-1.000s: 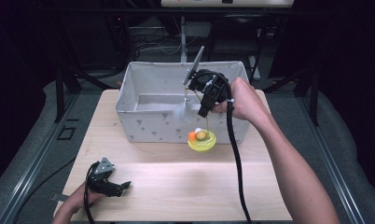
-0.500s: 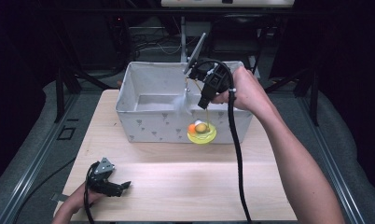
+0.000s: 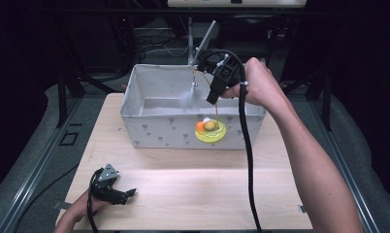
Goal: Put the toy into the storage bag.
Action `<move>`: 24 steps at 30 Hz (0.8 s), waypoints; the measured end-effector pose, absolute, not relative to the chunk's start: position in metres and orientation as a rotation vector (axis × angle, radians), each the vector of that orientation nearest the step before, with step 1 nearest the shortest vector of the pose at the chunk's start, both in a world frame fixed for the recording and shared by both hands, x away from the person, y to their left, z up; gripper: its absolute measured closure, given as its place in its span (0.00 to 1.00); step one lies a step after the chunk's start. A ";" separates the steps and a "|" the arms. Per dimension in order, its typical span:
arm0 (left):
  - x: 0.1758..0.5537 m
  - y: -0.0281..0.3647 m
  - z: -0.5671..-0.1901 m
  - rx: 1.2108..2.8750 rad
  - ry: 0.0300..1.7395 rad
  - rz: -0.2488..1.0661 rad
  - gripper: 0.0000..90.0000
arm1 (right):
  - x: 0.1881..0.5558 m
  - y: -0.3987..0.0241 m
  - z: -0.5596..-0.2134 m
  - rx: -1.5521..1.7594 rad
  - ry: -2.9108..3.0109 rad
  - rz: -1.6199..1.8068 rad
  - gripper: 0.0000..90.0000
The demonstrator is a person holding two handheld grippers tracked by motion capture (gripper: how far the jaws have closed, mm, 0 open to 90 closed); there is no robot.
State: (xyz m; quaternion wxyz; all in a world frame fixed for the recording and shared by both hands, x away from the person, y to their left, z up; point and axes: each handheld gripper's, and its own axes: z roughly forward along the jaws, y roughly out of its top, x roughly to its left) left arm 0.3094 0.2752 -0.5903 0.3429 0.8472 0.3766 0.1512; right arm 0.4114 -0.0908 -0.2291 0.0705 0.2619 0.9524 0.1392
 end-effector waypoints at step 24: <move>0.310 0.276 -0.590 2.205 0.972 0.395 0.00 | 0.442 -0.108 -0.190 0.909 2.774 0.504 0.98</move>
